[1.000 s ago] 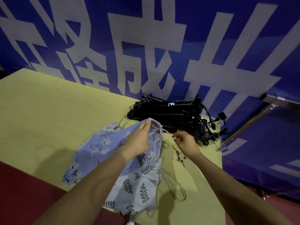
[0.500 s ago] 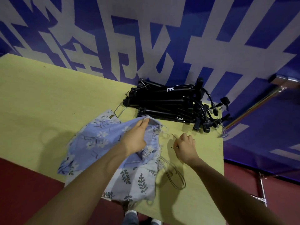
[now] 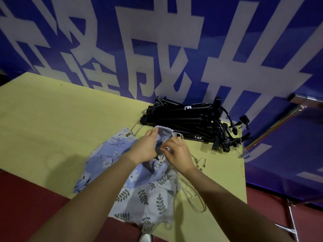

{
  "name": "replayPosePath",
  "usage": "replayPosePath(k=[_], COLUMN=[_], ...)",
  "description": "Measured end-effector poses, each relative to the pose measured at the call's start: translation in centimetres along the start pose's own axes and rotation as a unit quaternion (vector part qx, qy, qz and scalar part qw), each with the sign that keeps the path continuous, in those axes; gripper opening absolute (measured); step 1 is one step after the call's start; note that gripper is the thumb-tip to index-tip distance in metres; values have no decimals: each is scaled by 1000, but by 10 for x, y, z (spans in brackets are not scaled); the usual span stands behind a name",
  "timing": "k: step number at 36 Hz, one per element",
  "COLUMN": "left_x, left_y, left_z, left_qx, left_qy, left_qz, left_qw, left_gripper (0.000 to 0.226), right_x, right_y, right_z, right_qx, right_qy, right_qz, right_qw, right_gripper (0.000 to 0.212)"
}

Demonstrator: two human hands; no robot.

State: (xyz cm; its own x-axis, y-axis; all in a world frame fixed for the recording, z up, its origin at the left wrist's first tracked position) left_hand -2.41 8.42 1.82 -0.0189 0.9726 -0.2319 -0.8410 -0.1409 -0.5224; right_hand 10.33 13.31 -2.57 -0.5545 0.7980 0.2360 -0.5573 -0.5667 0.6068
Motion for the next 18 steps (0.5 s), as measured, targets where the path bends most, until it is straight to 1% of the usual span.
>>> replayPosePath(k=[4, 7, 10, 13, 16, 18], left_x=[1, 3, 9, 19, 29, 36], left_y=[7, 13, 13, 12, 11, 13], left_z=[7, 10, 13, 21, 31, 35], left_qx=[-12, -16, -21, 2, 19, 33], left_qy=[0, -9, -30, -68, -96, -104], left_qz=[-1, 8, 23, 41, 59, 63], left_qw=[1000, 1000, 999, 997, 993, 992], left_gripper=[86, 84, 74, 62, 56, 51], right_x=[6, 15, 29, 51, 76, 93], right_y=[5, 7, 6, 3, -3, -10], right_z=[-4, 3, 13, 22, 29, 32], right_qx=[-19, -21, -42, -67, -106, -153], right_qy=[3, -12, -24, -30, -20, -7], right_qz=[-4, -2, -8, -20, -46, -65], right_qw=[1000, 1000, 999, 997, 993, 986], right_gripper=[17, 16, 14, 14, 22, 30])
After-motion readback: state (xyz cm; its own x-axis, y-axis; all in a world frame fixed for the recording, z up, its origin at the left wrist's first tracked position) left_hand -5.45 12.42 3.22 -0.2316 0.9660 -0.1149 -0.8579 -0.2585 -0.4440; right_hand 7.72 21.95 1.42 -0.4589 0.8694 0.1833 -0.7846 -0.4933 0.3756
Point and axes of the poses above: each hand's wrist, its own x-axis towards the middle knuckle, its own z-axis out of the back of the hand, y = z × x, the point moved 3 cm from there along x, towards the middle knuckle, and after that the axes turned 9 degrees about -z, right-handed, at the moved point
